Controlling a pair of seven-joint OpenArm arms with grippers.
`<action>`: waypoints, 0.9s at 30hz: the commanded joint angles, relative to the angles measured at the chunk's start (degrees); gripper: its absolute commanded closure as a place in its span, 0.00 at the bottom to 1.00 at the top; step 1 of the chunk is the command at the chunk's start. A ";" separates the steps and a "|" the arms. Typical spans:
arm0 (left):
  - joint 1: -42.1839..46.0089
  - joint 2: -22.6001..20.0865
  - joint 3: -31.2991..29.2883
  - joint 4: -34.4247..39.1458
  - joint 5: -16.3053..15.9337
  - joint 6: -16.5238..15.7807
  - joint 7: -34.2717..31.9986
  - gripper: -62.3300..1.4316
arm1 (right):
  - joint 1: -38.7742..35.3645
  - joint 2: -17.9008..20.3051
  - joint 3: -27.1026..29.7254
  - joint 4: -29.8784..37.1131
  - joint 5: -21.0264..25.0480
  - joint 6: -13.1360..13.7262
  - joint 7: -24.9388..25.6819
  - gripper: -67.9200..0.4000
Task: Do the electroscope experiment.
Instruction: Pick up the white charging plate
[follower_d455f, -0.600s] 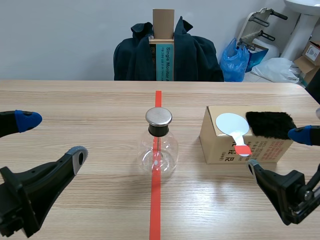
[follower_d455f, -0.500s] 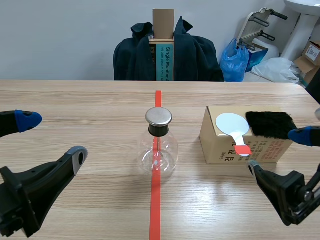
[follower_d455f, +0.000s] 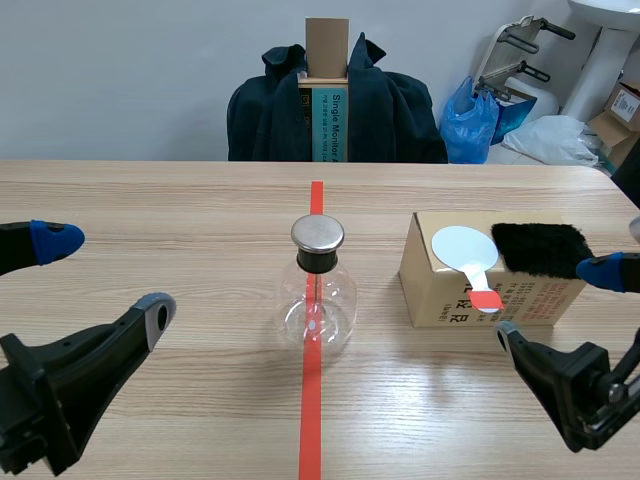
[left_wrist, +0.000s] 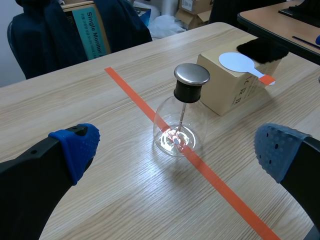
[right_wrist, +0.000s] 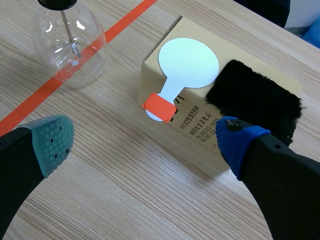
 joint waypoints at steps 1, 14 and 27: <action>-0.17 0.28 -0.04 0.94 -0.35 -0.20 -0.79 0.00 | 0.15 -0.02 0.44 0.87 -0.79 -0.02 0.87 0.15; -0.17 0.28 -0.04 0.94 -0.35 -0.20 -0.79 0.00 | -2.23 -0.02 0.44 0.87 -47.98 -5.35 13.81 0.14; -0.17 0.28 -0.04 0.94 -0.35 -0.24 -0.79 0.00 | 2.10 -0.04 -3.41 -10.38 -77.83 -32.79 22.45 0.14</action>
